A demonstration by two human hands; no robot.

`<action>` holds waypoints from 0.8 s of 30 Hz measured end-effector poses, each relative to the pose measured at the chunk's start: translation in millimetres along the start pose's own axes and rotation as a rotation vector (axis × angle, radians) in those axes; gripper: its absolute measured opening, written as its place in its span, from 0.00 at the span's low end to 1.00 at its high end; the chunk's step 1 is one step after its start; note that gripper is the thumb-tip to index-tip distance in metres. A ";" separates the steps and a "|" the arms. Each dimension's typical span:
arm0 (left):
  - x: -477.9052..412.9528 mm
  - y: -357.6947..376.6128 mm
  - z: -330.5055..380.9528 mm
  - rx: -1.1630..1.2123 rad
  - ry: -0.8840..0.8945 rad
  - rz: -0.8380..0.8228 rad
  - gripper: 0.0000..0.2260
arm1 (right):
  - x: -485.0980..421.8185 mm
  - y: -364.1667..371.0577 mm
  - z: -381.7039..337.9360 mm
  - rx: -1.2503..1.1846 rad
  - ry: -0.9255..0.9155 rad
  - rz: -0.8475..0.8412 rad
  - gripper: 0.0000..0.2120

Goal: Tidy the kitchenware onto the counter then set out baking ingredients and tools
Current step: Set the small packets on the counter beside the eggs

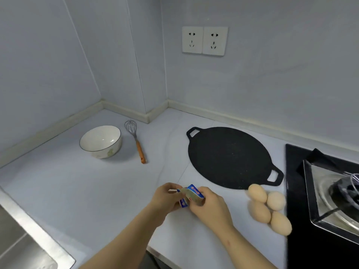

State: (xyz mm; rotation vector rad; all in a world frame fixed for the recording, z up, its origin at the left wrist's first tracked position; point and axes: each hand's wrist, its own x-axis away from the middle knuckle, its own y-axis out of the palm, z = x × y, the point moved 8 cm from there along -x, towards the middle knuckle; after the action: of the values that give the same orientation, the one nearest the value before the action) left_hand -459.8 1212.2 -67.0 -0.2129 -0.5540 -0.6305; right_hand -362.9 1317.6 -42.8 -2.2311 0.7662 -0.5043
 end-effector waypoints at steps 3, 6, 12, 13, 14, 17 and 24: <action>-10.3 -24.0 -1.2 -0.176 0.046 0.084 0.05 | -2.3 7.5 -4.2 0.032 -0.020 0.016 0.10; -9.5 -35.5 0.9 -0.375 0.112 0.128 0.06 | -3.9 9.5 -5.6 0.091 -0.068 0.029 0.10; -9.7 -44.0 8.2 -0.617 0.215 0.170 0.05 | -4.4 20.0 -12.6 0.261 -0.187 -0.012 0.17; -10.2 -44.8 8.5 -0.626 0.219 0.180 0.04 | -5.3 21.9 -13.5 0.278 -0.201 -0.024 0.18; -10.7 -45.2 9.0 -0.640 0.224 0.190 0.04 | -6.1 23.3 -13.7 0.287 -0.207 -0.029 0.19; -12.7 -44.9 10.0 -0.714 0.236 0.218 0.08 | -9.7 24.8 -14.8 0.292 -0.220 -0.033 0.19; -15.5 -44.9 10.5 -0.810 0.223 0.213 0.13 | -16.4 28.1 -15.4 0.261 -0.216 -0.103 0.20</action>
State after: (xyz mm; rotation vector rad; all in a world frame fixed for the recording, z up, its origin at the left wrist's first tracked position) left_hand -502.0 1188.0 -65.7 -0.9384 -0.0312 -0.6330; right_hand -394.1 1304.6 -55.1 -2.0457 0.4489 -0.3806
